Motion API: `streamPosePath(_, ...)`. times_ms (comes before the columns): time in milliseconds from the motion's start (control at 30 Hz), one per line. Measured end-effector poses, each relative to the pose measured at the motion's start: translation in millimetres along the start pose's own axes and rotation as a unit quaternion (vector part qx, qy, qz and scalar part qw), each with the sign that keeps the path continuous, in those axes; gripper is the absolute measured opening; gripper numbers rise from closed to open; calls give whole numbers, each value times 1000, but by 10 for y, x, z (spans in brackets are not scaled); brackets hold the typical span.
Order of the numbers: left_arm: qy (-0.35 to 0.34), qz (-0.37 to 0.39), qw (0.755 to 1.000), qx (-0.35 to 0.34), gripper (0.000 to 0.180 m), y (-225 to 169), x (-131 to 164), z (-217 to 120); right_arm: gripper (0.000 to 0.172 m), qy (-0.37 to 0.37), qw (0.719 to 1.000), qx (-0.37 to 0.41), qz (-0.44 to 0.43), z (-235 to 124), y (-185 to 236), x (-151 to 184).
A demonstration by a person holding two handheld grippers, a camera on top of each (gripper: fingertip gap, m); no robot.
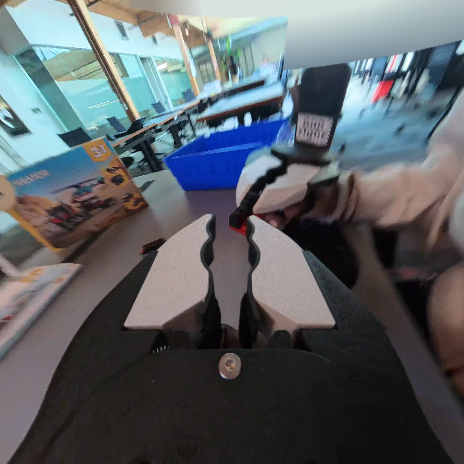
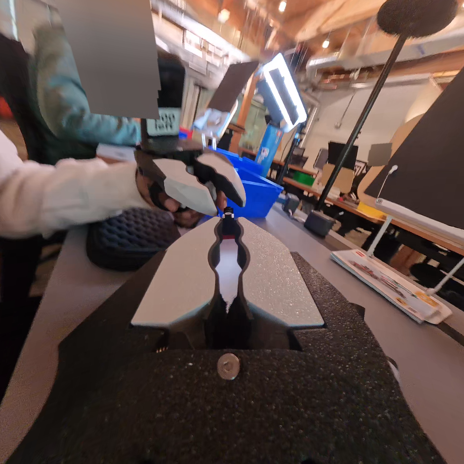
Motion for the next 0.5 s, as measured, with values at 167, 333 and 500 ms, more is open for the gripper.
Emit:
streamPosePath(167,126,176,976,-22,11,-100,148,53,8,86,994,-19,-58,62,60,105)
streamPosePath(333,62,27,997,32,9,-74,101,46,9,-20,999,-25,-9,15,47,-23)
streamPosePath(500,-65,-128,986,83,9,-82,-30,53,34,-159,984,-21,79,-60,-2,-140)
Point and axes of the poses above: each gripper's, where its closed fingertips meet, z out along the fingers, x out of its underside, y = z × x across the jaws, the point moved 8 cm from there along -z, back along the fingers, and after that the axes turned 2 degrees about -z, right-handed, at the moved point
